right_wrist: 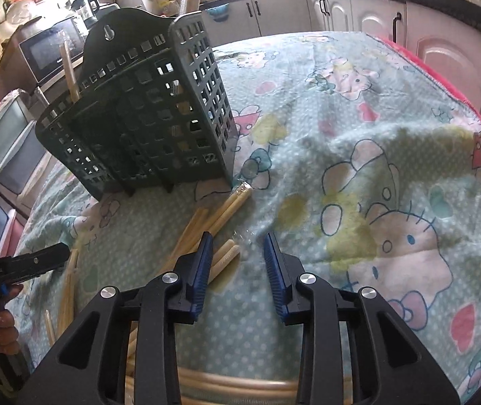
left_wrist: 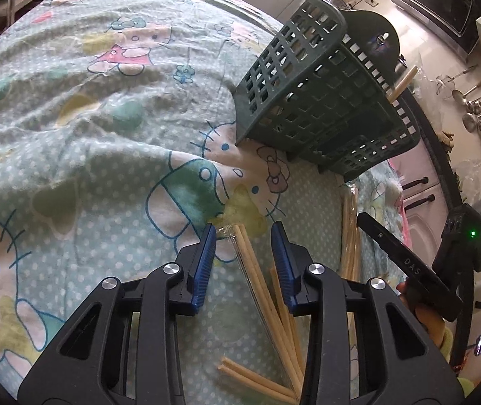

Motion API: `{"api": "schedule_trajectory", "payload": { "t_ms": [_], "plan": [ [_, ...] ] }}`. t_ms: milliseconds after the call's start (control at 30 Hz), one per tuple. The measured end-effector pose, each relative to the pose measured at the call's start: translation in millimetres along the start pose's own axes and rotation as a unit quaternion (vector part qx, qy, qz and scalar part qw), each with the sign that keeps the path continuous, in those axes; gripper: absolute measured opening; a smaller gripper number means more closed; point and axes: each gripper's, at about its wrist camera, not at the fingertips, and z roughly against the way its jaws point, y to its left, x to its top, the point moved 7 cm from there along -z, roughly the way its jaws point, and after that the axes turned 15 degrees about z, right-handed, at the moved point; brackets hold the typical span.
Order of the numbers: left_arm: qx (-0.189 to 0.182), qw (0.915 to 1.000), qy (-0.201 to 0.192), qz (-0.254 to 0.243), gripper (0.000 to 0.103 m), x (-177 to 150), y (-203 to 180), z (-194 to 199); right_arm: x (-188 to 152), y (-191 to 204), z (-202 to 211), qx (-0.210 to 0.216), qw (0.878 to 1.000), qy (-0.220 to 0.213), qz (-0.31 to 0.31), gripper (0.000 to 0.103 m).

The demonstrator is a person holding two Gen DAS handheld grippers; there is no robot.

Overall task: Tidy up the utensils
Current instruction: 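Close the left gripper on another wooden chopstick, then lift the chopstick with the left gripper and carry it over the caddy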

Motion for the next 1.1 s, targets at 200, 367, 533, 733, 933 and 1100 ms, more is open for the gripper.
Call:
{"api": "schedule_trajectory", "payload": {
  "t_ms": [200,367,533,733,933,1100],
  "plan": [
    [0.019,0.9997,-0.006,-0.012,0.019,5,1,-5,-1,-1,-3,0.007,1.000,-0.003,0.005,0.022],
    [0.036,0.9990,-0.008,-0.024,0.017,8,-1,-8,-1,-5,0,0.009,1.000,-0.013,-0.004,0.013],
    [0.056,0.9978,-0.011,-0.032,0.017,5,-3,-8,-2,-9,4,0.010,1.000,-0.018,-0.012,0.009],
    [0.078,0.9959,-0.017,-0.043,0.017,2,-5,-9,-2,-12,6,0.010,1.000,-0.021,-0.016,0.009],
    [0.102,0.9910,-0.026,-0.082,0.036,-3,-20,-17,0,-9,10,0.011,0.999,-0.031,-0.013,0.007],
    [0.147,0.9794,-0.059,-0.125,0.029,-7,-27,-23,2,-12,17,0.010,0.999,-0.044,-0.016,0.002]
  ]
}}
